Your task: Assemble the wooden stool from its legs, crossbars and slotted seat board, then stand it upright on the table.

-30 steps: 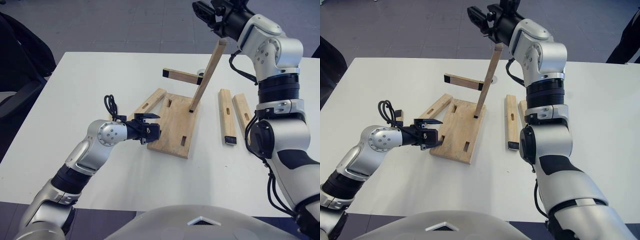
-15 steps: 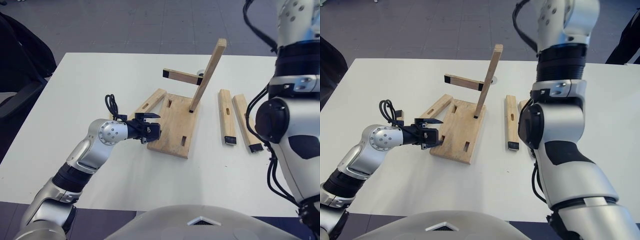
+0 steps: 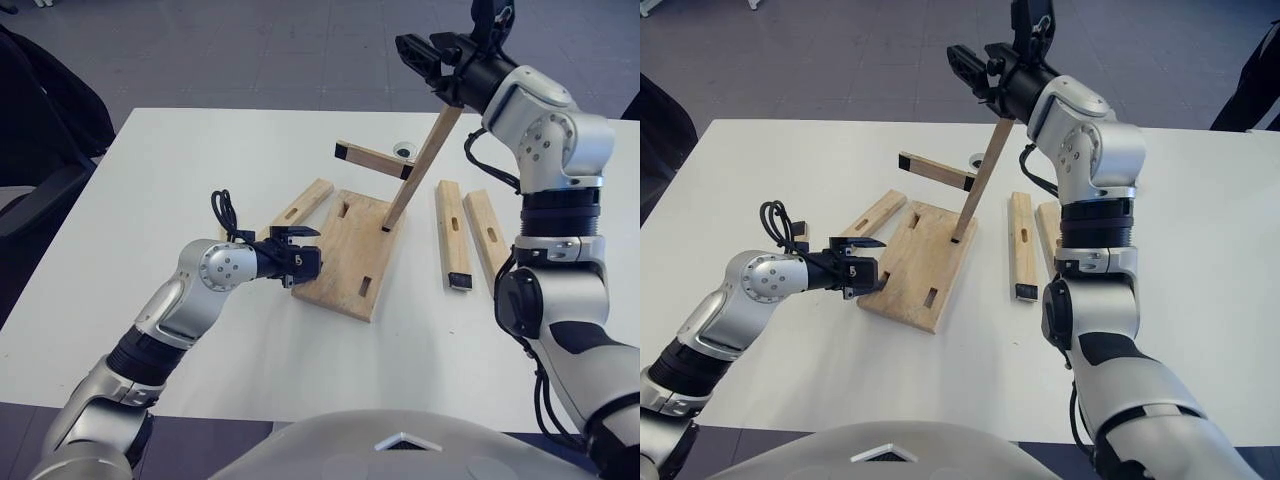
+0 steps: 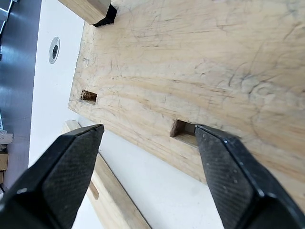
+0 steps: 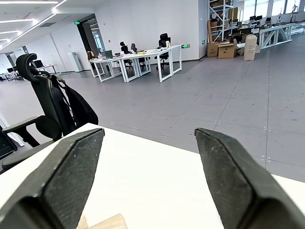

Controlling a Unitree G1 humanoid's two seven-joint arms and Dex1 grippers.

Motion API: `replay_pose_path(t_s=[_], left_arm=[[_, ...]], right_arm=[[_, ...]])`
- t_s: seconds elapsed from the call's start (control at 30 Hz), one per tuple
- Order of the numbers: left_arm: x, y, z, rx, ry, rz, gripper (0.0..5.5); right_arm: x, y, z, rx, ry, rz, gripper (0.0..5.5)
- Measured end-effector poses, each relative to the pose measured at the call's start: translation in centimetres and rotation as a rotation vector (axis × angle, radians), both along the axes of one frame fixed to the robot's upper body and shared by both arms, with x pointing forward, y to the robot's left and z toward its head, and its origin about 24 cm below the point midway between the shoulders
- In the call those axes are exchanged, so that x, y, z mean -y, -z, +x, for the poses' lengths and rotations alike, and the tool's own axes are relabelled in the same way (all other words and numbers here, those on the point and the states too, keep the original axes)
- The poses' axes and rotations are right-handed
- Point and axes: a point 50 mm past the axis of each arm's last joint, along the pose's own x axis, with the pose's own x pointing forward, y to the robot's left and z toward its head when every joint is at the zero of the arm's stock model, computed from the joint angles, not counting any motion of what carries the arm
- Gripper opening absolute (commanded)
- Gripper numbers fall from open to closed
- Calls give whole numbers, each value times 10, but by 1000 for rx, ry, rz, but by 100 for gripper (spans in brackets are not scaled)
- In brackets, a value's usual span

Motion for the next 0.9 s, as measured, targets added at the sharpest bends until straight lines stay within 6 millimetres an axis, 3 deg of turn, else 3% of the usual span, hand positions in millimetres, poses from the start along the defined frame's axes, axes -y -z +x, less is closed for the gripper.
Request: replay_pose_path(t_s=[0.13, 0.17, 0.23, 0.27, 0.37, 0.5, 0.63, 0.73, 0.9], left_arm=[[0, -1, 0, 4, 1, -1, 357], [1, -1, 0, 8, 0, -4, 357], [2, -2, 1, 14, -3, -11, 357], [2, -1, 1, 13, -7, -12, 357], [2, 1, 1, -1, -34, -18, 357], [8, 5, 9, -18, -153, -69, 357], [20, 11, 17, -42, -342, -131, 357], [28, 13, 17, -62, -426, -154, 357], [36, 12, 14, -65, -474, -182, 357]], right_arm=[[1, -9, -5, -11, 11, 67, 347], [9, -26, -4, 38, 46, 120, 347], [23, -91, -10, 267, 98, 209, 347], [27, -109, -14, 333, 105, 230, 347], [39, -120, -19, 382, 135, 233, 347], [80, -95, -20, 325, 297, 174, 347], [125, -48, -35, 216, 462, 18, 347], [135, -7, -50, 98, 489, -78, 347], [128, 62, -82, -110, 442, -213, 347]])
